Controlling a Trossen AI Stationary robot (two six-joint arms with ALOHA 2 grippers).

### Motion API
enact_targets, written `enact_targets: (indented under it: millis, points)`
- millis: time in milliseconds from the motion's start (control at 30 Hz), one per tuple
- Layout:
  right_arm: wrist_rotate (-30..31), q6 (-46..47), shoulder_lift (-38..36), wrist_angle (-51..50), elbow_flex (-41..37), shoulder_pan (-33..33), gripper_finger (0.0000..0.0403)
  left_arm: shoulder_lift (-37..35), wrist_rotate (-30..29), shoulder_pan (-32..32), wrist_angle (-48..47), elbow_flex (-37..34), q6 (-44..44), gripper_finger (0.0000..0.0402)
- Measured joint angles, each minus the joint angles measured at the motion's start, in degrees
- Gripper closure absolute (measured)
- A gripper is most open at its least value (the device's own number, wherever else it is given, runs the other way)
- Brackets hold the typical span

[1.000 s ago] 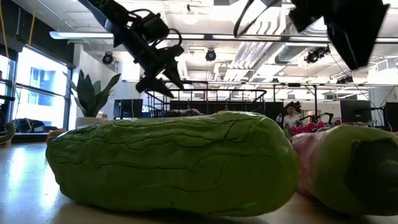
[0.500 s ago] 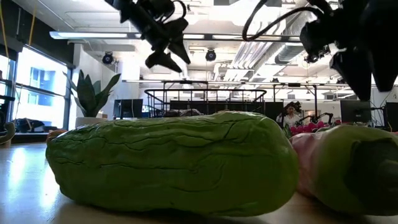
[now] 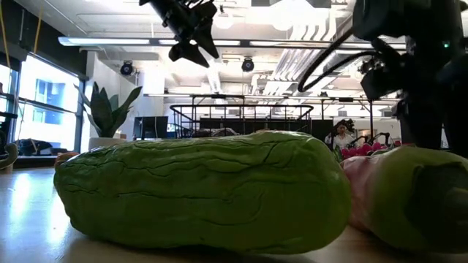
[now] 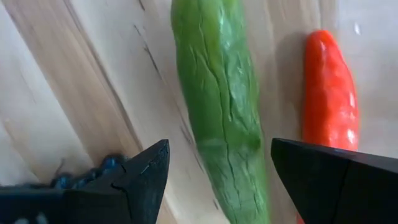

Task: Build produce basket
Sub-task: Put the top cucumber into the wire basket

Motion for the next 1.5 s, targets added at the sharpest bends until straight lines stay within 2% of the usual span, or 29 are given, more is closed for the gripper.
enact_targets:
  millis: [267,533,733,1133,1367,1500]
  points:
    - [-0.5,1.2,0.0,4.7,-5.3,-0.2,0.015,0.0,-2.6,0.0,0.1,0.0,0.3,0.0179]
    - [-0.9,1.3,0.0,8.9,-6.5,-1.7,0.024,0.0,-3.3,0.0,0.1,0.0,0.5,0.0179]
    - [-4.8,3.5,0.0,12.3,-6.2,-3.9,0.0296,0.0,-3.3,0.1,0.0,0.0,1.3,0.0179]
    - [-7.3,3.7,0.1,15.2,4.1,-4.6,0.0295,-3.8,-4.9,0.5,-1.6,0.0,2.7,0.0179]
    - [-7.3,3.2,0.1,18.0,8.2,-9.2,0.0296,-7.0,-6.9,0.5,-6.9,-0.2,3.8,0.0179]
    - [-7.3,2.1,0.1,21.4,11.0,-12.4,0.0296,-8.1,-12.6,0.3,-12.0,-0.2,4.3,0.0179]
